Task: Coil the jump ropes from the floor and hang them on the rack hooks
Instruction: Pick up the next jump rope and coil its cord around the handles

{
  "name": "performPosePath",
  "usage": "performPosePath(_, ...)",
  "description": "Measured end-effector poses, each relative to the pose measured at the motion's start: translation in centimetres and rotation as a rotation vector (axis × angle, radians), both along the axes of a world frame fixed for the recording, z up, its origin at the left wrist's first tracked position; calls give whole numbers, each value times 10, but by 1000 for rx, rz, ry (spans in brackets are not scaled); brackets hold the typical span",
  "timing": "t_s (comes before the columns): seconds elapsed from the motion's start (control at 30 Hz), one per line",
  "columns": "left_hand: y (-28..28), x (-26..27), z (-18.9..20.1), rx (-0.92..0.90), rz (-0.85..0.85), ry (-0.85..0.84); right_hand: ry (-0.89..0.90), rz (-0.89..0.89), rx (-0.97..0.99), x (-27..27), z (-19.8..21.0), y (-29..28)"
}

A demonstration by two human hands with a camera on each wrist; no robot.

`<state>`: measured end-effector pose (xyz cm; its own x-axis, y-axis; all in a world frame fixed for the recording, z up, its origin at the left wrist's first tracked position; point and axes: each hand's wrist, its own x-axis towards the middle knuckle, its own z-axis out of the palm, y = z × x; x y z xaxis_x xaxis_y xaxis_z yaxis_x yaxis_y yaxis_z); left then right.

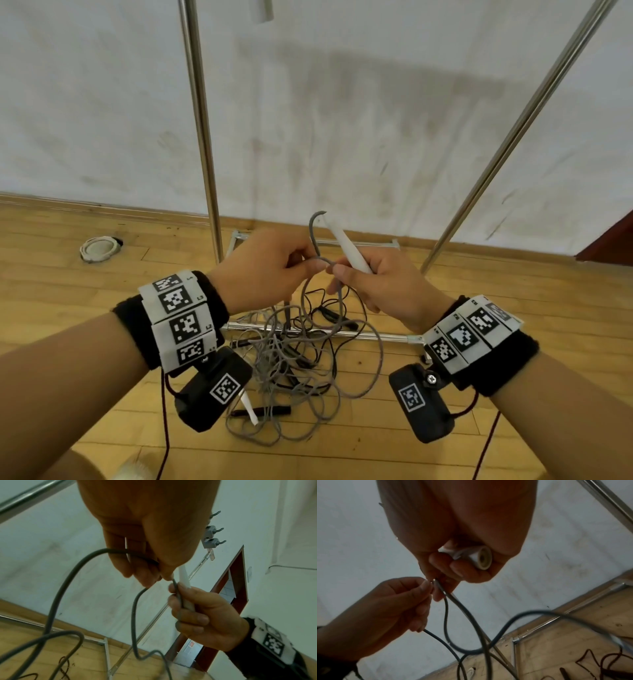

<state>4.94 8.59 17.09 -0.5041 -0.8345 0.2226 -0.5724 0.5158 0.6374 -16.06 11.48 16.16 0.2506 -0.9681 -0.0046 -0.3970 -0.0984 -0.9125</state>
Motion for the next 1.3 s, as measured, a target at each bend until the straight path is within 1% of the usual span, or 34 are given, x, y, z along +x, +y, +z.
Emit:
performPosePath(0.07,-4,3,-4,-49,-10,-78,12,3,-8,-1,0,-1)
performPosePath(0.13,-10,8,-10,-49,-48,-166,94,-1,-88,-2,1,-3)
performPosePath(0.2,-17,14,-17,-22,-79,-279,150,-6,-168,-4,5,-5)
performPosePath(0.27,-26,22,-26,60,-102,-361,142,-38,-190,-10,9,-8)
performPosePath(0.33,-33,32,-35,154,-124,-390,130,-96,-196,-20,13,-12)
performPosePath(0.4,-41,42,-42,200,-137,-401,146,-166,-210,-32,16,-17)
performPosePath(0.47,-48,51,-47,218,-116,-419,139,-216,-221,-44,17,-21)
performPosePath(0.57,-54,57,-51,207,-78,-455,147,-242,-205,-58,13,-25)
performPosePath(0.6,-55,58,-51,195,-67,-453,192,-238,-190,-62,11,-26)
performPosePath(0.7,-53,55,-46,138,-41,-402,408,-192,-128,-70,3,-27)
performPosePath(0.77,-48,46,-41,113,-71,-355,525,-167,-118,-70,-2,-25)
performPosePath(0.8,-44,39,-38,99,-98,-335,548,-168,-116,-69,-5,-25)
performPosePath(0.87,-37,25,-33,69,-149,-302,542,-185,-142,-64,-7,-25)
performPosePath(0.93,-31,13,-28,30,-182,-299,533,-189,-217,-56,-7,-24)
performPosePath(1.0,-26,2,-23,-10,-188,-295,484,-165,-281,-46,-7,-21)
performPosePath(1.1,-20,-9,-15,-51,-134,-183,381,-89,-235,-29,-5,-15)
performPosePath(1.17,-18,-15,-11,-48,-112,-108,357,-25,-214,-19,-7,-13)
performPosePath(1.23,-17,-18,-9,-20,-107,-57,342,-18,-228,-14,-10,-14)
performPosePath(1.3,-19,-18,-10,-18,-91,-36,317,-60,-239,-14,-10,-17)
